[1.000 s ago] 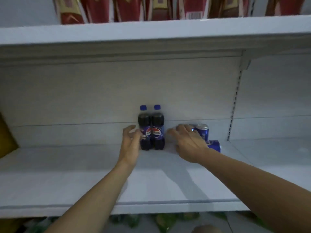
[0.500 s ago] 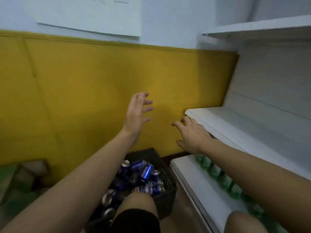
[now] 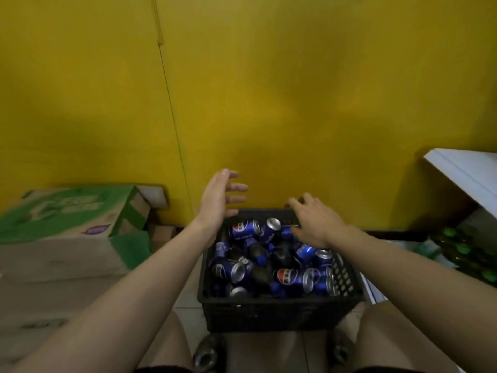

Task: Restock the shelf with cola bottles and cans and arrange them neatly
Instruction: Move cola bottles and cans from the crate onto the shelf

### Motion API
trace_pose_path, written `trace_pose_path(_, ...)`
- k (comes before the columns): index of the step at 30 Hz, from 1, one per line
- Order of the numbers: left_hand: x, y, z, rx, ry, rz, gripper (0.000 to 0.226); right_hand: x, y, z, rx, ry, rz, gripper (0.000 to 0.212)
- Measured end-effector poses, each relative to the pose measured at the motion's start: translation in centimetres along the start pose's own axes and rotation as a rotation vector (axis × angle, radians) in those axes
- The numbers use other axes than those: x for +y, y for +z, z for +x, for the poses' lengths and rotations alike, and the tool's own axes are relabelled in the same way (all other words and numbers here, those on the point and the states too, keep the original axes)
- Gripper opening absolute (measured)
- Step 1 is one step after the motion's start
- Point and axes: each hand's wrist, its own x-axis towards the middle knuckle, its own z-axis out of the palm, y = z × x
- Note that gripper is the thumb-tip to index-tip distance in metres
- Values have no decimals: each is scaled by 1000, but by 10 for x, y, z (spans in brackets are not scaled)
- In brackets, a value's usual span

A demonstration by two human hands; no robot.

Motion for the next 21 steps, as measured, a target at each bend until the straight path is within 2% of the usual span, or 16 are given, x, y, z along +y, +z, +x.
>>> trace_pose_path(5,-77,8,56,-62,-126,194,28,12,68,43,-132,-22,101,66)
trace_pose_path(7,-122,4,79,-170,-114,392,21,15,104,57,-150,-4,163,66)
trace_pose_path(10,-169,-1,109,-523,2,781,45,11,157,71,-234,27,265,59)
trace_pose_path(14,-202,-2,129,-634,-18,910,54,-20,184,103,-306,-18,371,57)
trace_pose_path(16,-227,-9,130,-813,-107,1051,63,-37,190,117,-380,-18,432,59)
trace_pose_path(18,-249,-15,126,-995,-183,1271,84,-51,202,122,-475,-11,409,66)
trace_pose_path(21,-264,-20,130,-1034,-123,1501,107,-65,222,124,-544,67,322,96)
